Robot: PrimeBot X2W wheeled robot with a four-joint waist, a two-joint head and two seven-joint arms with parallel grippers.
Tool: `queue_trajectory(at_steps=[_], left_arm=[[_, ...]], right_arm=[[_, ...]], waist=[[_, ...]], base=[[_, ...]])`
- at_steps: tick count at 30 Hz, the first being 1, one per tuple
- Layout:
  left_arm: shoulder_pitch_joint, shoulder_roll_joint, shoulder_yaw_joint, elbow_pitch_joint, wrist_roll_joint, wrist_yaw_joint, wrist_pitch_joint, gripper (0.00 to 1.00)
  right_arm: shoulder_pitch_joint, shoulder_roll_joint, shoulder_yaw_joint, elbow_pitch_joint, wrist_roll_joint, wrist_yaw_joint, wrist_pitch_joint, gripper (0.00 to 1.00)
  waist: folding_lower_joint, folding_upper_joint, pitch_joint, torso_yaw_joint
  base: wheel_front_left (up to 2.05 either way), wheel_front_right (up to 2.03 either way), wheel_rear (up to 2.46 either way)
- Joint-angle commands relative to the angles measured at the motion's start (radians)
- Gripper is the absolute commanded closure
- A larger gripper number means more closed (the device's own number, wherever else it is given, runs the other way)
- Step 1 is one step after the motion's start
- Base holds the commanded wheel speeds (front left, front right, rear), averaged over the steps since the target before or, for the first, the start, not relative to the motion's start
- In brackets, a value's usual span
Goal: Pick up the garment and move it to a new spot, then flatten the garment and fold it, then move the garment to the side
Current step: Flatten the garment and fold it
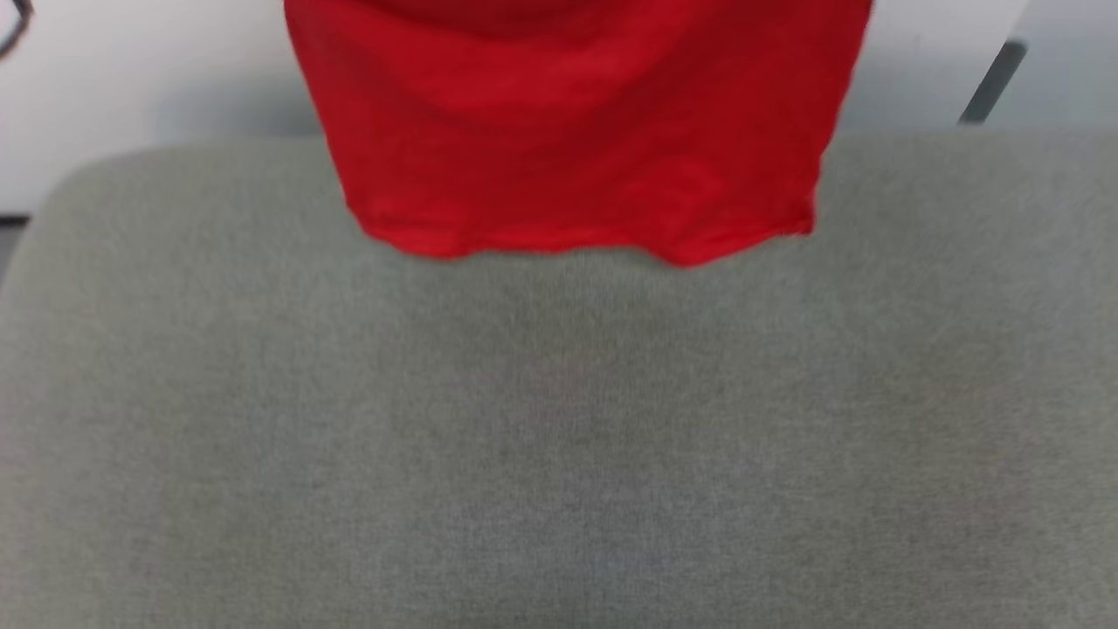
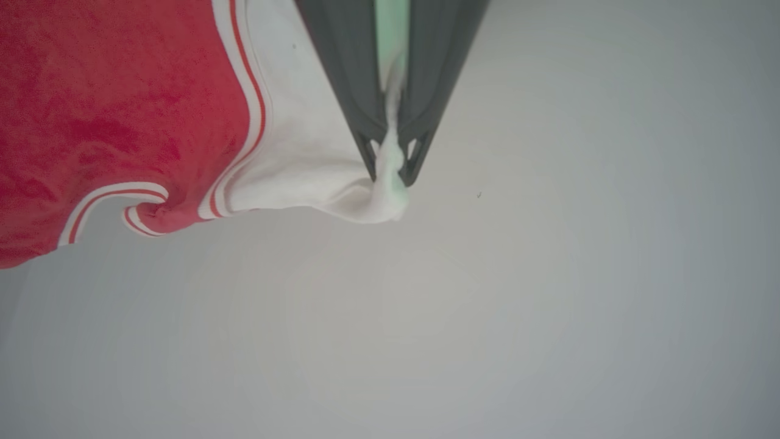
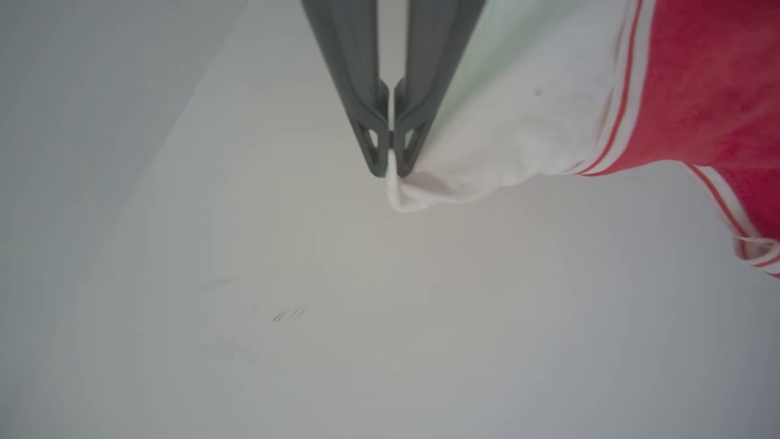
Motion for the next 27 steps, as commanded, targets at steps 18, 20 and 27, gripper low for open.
queue_trajectory(at_steps=[18,20,27], left_arm=[[-0.313,-0.129,0.062,0.1,0.047,0.012,-0.44,1.0],[-0.322,-0.145,0.068,0.107,0.042,0.009,-0.461,1.0],[-0.252,-0.17,0.07,0.145,0.028,-0.002,-0.489,1.0]], right_arm=[[-0.113,-0.049,-0.481,-0.296,-0.644,-0.001,-0.109,1.0],[-0.086,-0.044,-0.515,-0.325,-0.693,-0.001,-0.109,1.0],[0.007,-0.02,-0.598,-0.327,-0.772,-0.001,-0.109,1.0]], waist=[[0.0,0.0,0.541,0.1],[0.0,0.0,0.574,0.111],[0.0,0.0,0.63,0.14]], base=[[0.0,0.0,0.0],[0.0,0.0,0.0],[0.0,0.0,0.0]])
